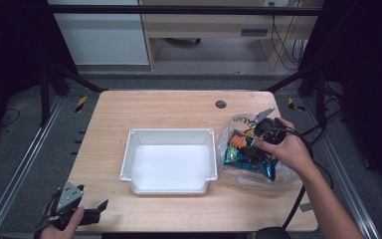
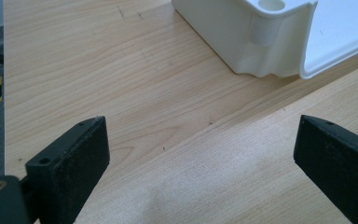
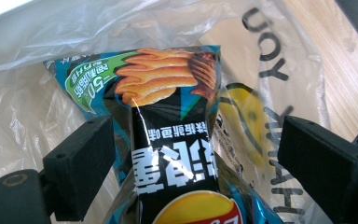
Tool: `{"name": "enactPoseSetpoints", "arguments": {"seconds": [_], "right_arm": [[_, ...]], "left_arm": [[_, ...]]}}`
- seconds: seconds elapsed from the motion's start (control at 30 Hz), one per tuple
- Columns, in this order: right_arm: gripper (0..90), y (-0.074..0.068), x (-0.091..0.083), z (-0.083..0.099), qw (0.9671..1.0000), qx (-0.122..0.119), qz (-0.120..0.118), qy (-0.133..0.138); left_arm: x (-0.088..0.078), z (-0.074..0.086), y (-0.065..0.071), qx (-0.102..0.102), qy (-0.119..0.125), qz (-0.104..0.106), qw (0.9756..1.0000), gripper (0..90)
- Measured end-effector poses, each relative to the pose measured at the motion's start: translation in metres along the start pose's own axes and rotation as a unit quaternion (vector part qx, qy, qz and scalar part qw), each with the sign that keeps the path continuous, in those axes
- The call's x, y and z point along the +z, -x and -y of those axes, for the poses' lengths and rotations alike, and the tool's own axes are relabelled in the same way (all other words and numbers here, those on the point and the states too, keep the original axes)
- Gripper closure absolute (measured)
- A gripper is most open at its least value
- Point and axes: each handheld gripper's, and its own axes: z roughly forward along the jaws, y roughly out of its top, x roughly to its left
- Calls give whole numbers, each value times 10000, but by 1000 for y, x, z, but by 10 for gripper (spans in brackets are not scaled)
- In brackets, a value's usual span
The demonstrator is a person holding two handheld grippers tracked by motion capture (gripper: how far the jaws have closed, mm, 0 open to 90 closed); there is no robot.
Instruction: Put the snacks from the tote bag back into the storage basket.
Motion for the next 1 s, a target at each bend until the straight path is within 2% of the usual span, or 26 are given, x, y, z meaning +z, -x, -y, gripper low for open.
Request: {"name": "enactPoseSetpoints", "arguments": {"seconds": [0.3,0.53,0.8,1.0], "right_arm": [[124,-2,5,-2,9998,-129,-55,-147],[124,0,12,-3,9994,-135,-115,-306],[124,0,20,-5,9983,-190,-322,-438],[123,0,22,-6,9979,-242,-357,-481]], "left_arm": [[0,1,-1,-24,0,21,10000,29],[0,0,0,6,-4,38,10000,30],[0,0,-1,-15,-4,39,10000,30],[0,0,-1,8,-6,58,10000,30]]}}
